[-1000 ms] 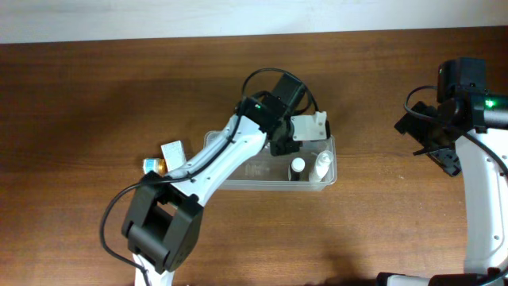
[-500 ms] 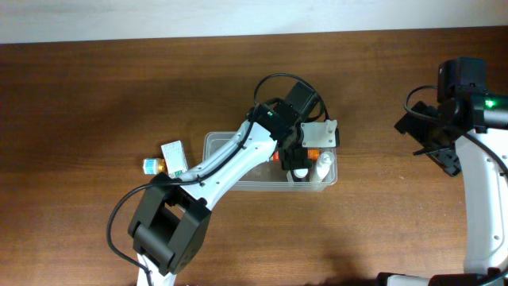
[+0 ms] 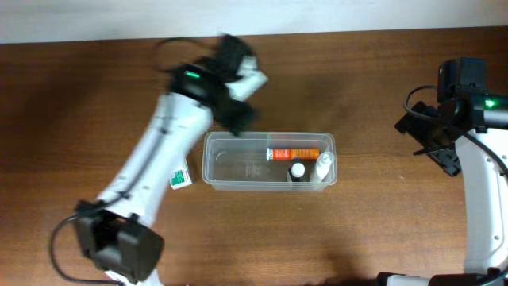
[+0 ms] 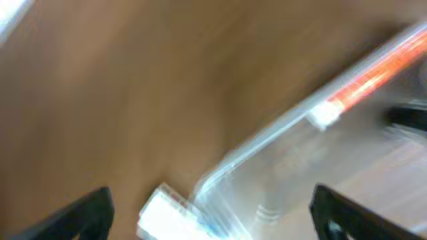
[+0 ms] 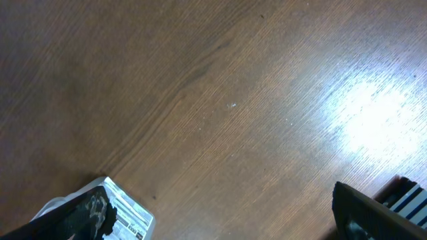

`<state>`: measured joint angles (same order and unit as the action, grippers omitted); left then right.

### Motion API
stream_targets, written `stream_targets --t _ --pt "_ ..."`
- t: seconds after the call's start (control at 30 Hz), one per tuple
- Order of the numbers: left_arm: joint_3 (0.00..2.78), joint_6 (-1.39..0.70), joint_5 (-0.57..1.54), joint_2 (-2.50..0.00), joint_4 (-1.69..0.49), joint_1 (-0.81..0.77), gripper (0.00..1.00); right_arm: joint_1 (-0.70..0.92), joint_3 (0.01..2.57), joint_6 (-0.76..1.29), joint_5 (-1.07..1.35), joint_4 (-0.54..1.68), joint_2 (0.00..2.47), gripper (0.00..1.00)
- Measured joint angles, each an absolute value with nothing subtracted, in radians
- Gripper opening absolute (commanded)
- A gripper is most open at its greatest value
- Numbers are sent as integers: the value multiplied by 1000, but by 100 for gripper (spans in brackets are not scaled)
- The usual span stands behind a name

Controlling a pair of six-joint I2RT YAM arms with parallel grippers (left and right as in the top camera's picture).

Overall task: Pack container
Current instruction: 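Return the left gripper and grasp the gold-lidded glass jar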

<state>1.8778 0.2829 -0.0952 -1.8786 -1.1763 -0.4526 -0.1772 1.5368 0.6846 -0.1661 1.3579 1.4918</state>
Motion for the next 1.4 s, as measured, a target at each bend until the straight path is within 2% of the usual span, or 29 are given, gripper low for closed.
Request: stream_targets --t 0.17,0.27,0.3,0.43,0.63,0.93,1.17,1.4 --pt "1863 29 -105 -1878 -1325 -157 89 -177 1537 685 -167 1357 1492 98" --pt "1806 -67 -102 -1878 -1314 -27 89 -177 1537 685 -167 1357 1492 98" --pt "1774 -88 -102 -1878 -1305 10 83 -177 1537 684 -167 1357 1492 98" --pt "1599 -141 -49 -1880 -1240 125 81 -177 1537 684 -167 1357 1492 98" --pt "1444 -121 0 -1887 -1123 137 81 -177 1537 685 -167 1358 1492 99" --pt "1310 98 6 -1887 -924 118 81 -177 1537 685 -167 1357 1492 99" --pt "1284 216 11 -1890 -888 60 77 -177 1537 685 -167 1357 1492 99" --pt "1285 244 4 -1916 -880 58 73 -177 1537 685 -167 1357 1492 98"
